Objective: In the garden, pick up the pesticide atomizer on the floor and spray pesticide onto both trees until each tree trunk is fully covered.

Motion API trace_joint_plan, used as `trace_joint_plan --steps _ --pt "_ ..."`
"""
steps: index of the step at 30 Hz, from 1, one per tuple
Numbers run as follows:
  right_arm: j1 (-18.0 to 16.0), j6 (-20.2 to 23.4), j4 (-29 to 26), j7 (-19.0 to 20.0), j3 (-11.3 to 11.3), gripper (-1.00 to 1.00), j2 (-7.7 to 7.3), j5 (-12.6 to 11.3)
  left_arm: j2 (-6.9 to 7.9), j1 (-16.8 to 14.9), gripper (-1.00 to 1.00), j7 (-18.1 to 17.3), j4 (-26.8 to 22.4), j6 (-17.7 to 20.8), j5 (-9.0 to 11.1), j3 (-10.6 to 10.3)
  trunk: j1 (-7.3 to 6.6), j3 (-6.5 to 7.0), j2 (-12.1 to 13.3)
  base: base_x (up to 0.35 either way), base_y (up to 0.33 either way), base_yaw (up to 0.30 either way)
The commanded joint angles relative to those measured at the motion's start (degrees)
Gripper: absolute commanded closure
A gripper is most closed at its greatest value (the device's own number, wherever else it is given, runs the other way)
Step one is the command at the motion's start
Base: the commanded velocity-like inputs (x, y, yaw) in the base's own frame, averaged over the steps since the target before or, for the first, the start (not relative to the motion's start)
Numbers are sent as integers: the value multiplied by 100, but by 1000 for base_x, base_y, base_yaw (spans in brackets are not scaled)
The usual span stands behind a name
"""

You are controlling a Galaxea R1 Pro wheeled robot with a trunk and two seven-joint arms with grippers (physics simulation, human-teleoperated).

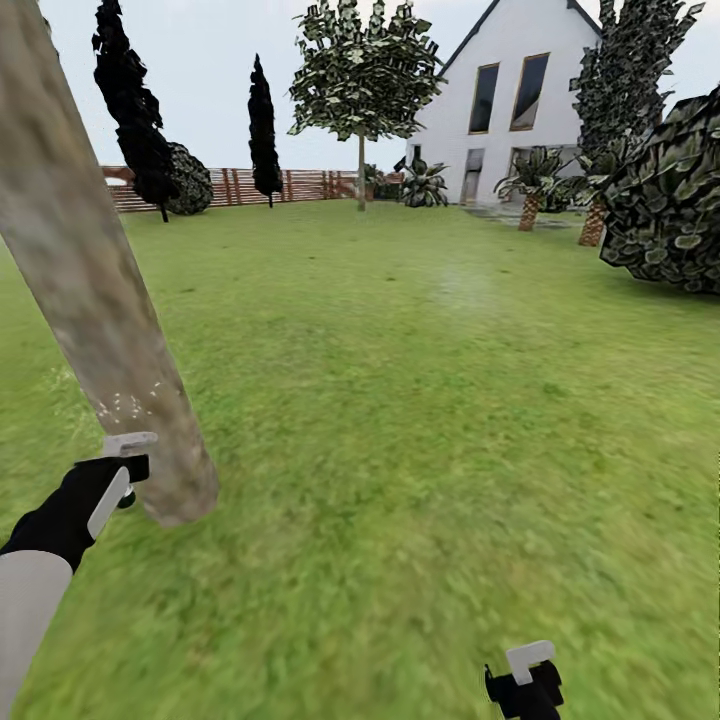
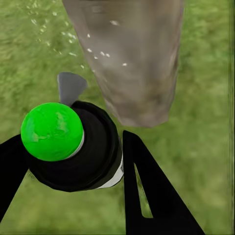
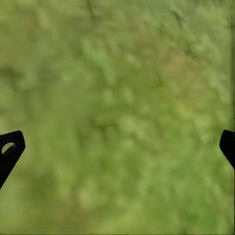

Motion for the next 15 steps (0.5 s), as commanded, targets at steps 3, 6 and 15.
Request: trace_joint_plan --steps 3,6,15 --pt "-6 -14 13 -33 -36 -100 -1 61 -1 -3 100 42 -8 27 52 -4 0 -5 -2 112 -259 2" --pt "-5 -8 13 -32 -36 -100 -3 61 3 -3 100 42 -2 27 52 -4 0 -5 -2 112 -259 0" --pt "-5 -6 13 -36 -36 -100 0 61 96 111 100 35 686 -389 52 78 0 -5 -2 112 -259 87"
